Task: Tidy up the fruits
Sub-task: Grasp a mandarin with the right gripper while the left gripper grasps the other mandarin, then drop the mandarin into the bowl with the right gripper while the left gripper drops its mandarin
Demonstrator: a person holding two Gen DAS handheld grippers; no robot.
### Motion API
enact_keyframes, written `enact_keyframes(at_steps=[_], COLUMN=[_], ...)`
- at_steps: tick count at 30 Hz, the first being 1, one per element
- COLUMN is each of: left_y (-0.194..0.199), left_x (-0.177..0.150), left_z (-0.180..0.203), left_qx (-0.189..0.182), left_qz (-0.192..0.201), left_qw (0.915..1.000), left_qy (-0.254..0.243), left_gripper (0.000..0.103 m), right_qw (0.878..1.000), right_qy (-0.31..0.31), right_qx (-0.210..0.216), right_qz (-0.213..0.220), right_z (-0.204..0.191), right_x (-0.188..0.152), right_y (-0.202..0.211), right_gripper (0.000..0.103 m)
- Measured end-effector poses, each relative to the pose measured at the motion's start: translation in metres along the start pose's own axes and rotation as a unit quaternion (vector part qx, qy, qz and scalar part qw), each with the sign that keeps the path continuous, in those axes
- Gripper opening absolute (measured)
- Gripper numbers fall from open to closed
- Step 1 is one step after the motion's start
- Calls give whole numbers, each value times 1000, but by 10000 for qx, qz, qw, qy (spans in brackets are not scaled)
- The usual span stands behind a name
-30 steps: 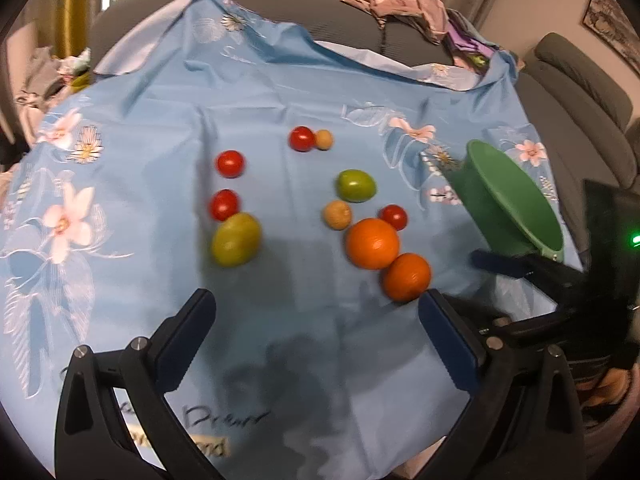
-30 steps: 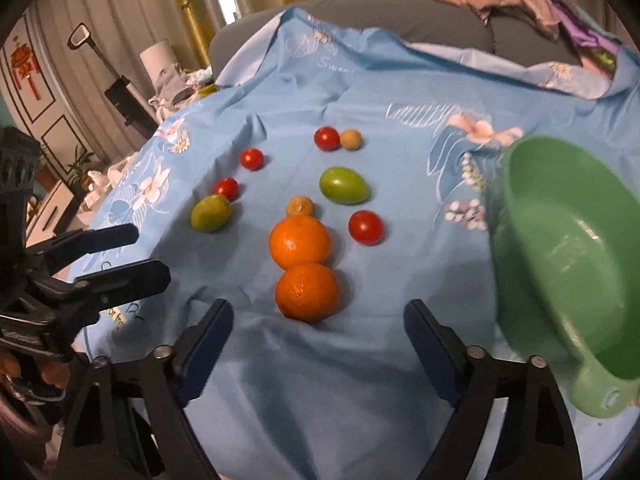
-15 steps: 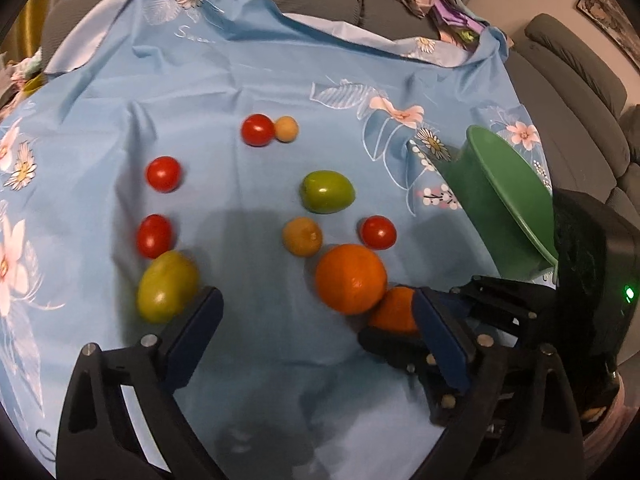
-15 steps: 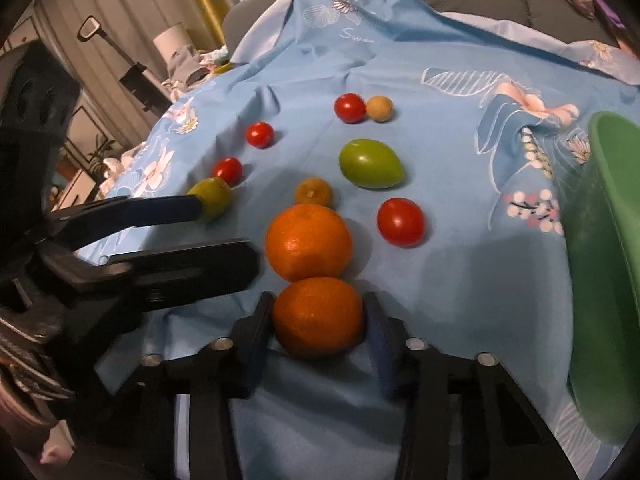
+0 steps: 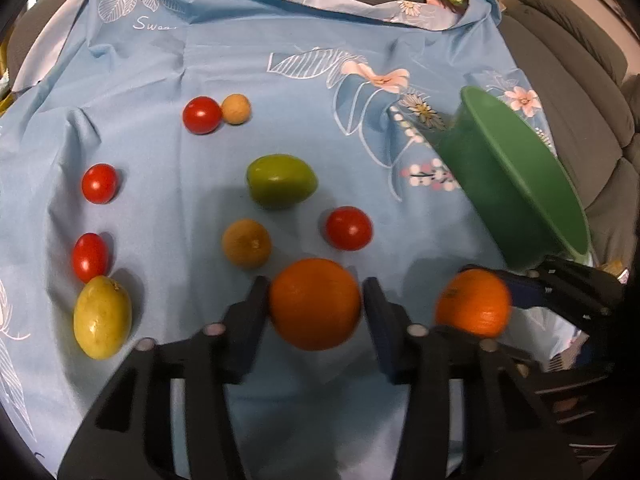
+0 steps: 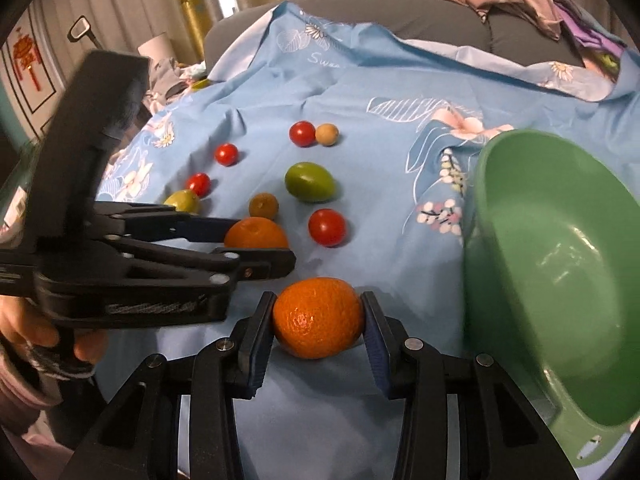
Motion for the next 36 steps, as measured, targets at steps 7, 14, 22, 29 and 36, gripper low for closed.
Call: enact_keyframes(at_steps=[7,14,22,29,36], left_y=[14,72,76,31,5], left_x=[-5,18,58,68,63], left_z=[-1,33,122,170,173], left_qx=[-104,-207,-457,-446,-165], left_qz=[44,696,954,590,277], left_qw=[9999,9971,9877,9837,9835], left_qy=[100,-246,-1154,-1637,-1778], left_gripper=[45,45,45,45,46], right_qw=[9997,9932,9765,9718,9727], right_qy=[-26,-124,-784,-1301,-1427], right_qx=[79,265,-702,-1185,-1328], right_qz=[251,1126,1881,1567,1256], right_z=[-5,-1,69,116,131], right_x=[3,20,15,-11,-25], right_y=[17,71,132,123,108], right_gripper=[44,44,44,44,44])
Point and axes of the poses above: each gripper's, at about its wrist camera, not at the fingertips, and y roughly against the way its jaws point, z to its right, x to its top, the point moved 8 cm from there along -y, roughly the way its jaws point, and after that the axes turned 5 degrees about -z, right-handed, at the moved point
